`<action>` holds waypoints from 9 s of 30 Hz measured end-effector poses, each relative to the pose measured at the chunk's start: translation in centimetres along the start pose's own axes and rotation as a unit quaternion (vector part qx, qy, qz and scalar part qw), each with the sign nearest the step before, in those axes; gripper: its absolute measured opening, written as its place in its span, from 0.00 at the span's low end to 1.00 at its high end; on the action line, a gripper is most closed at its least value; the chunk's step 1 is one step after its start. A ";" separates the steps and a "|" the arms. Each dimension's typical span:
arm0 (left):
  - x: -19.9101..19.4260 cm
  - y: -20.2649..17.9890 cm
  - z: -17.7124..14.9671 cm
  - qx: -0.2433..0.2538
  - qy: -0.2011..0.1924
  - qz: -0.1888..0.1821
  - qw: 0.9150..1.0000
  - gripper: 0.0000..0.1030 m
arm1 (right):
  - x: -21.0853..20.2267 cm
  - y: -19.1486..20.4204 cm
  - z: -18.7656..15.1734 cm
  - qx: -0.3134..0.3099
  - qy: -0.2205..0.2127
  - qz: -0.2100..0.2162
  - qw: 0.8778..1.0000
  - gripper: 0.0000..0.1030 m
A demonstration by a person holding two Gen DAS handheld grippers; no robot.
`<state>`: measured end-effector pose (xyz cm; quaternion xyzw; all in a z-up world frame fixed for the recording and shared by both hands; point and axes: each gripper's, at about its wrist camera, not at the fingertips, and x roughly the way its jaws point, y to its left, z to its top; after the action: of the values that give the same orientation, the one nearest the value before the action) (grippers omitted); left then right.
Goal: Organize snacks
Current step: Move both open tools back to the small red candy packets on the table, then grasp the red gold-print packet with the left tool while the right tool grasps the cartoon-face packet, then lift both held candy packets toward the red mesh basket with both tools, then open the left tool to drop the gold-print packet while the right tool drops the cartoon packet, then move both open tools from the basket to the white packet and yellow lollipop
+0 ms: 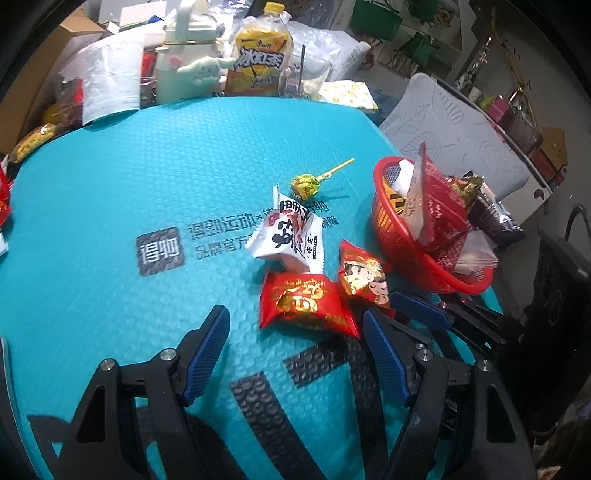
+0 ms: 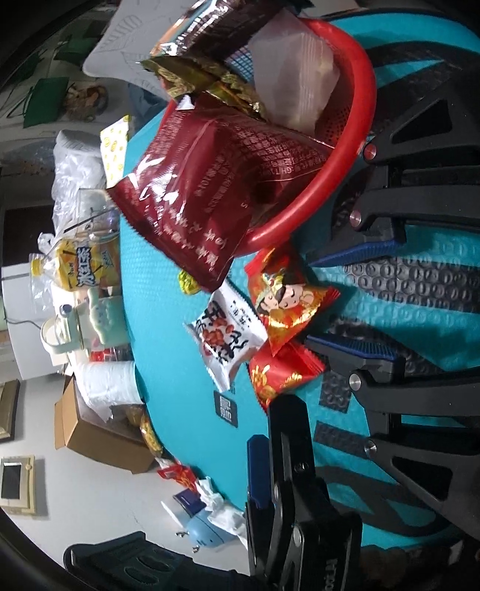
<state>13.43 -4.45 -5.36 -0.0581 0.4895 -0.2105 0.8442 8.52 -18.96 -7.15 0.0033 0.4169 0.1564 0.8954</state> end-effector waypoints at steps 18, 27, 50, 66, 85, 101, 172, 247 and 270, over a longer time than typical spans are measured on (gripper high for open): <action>2.2 -0.2 -0.1 0.012 0.019 -0.017 1.000 0.46 | 0.0 -0.4 -0.4 0.016 0.008 0.028 0.999 0.09; 0.1 -1.0 -3.1 0.015 0.024 -0.012 1.000 0.46 | -2.4 0.2 -2.2 -0.010 0.008 0.034 0.999 0.06; -2.7 0.4 -6.3 -0.023 0.001 0.023 0.999 0.46 | -3.4 -1.8 -2.5 0.068 0.023 0.065 0.995 0.62; -3.4 2.2 -6.9 -0.053 -0.002 0.026 0.998 0.46 | 0.5 0.6 0.0 0.003 0.055 0.014 0.998 0.69; -3.9 1.4 -7.7 -0.034 -0.010 0.037 0.999 0.43 | -0.5 3.5 -1.8 -0.075 0.036 -0.002 0.997 0.39; -4.9 0.1 -8.2 -0.028 -0.017 0.019 0.999 0.42 | -2.8 3.6 -3.0 -0.063 0.027 0.028 0.997 0.40; 0.4 -16.8 4.6 0.161 -0.059 -0.015 0.985 0.45 | -14.4 -10.7 1.3 0.024 -0.118 -0.082 0.989 0.40; -10.9 -5.0 -0.2 0.058 -0.140 0.103 0.983 0.64 | -9.9 1.7 4.2 -0.102 -0.099 0.032 0.989 0.44; -3.9 -0.2 4.8 0.038 -0.046 0.077 0.995 0.64 | -2.6 1.1 9.4 -0.123 -0.027 0.019 0.992 0.51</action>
<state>15.73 -3.59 0.27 0.0021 0.4448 -0.1598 0.8813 13.67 -17.51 1.05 -0.0951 0.3695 0.2234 0.8970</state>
